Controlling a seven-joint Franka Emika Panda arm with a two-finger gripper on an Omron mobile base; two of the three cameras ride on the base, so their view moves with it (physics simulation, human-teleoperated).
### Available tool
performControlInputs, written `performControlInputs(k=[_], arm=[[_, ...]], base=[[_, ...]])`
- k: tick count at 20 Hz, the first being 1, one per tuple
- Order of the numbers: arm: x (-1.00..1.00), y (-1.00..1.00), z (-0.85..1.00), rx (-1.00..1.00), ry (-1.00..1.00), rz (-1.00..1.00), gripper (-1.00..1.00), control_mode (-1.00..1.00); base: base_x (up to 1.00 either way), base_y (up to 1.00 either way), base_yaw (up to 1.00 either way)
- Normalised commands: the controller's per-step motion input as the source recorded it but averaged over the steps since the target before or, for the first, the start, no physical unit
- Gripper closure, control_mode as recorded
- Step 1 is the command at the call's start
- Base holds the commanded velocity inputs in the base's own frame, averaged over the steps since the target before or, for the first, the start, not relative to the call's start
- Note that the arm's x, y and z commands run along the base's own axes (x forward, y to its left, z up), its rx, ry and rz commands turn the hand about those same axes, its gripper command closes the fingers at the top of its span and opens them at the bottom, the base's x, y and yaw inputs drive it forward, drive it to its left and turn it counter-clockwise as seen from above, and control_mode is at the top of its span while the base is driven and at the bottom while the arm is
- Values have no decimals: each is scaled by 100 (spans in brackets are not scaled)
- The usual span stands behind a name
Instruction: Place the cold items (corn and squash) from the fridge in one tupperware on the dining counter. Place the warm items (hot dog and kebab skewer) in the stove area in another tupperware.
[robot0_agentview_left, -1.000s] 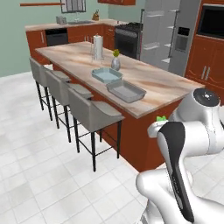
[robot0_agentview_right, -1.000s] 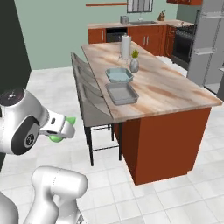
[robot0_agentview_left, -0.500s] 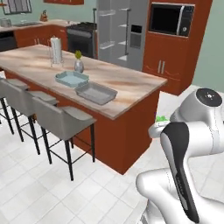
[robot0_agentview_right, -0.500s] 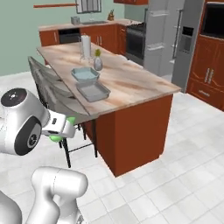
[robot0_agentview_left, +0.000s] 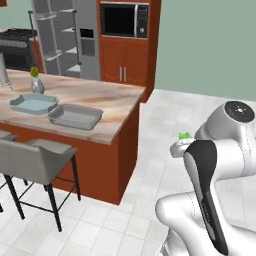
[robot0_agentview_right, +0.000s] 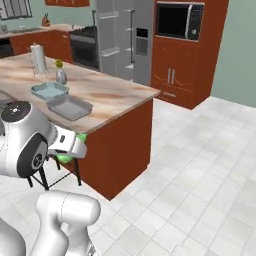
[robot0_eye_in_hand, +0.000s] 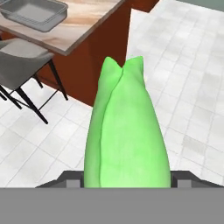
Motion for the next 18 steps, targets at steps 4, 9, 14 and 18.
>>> performControlInputs(k=[4, 9, 14, 18], arm=[[0, 0, 0, 0, 0, 0, 100, 100], [0, 0, 0, 0, 0, 0, 100, 100], [0, 0, 0, 0, 0, 0, 100, 100], [0, 0, 0, 0, 0, 0, 100, 100]], base=[[0, 100, -36], [-2, 89, -16], [0, 82, 1], [22, 27, 5]])
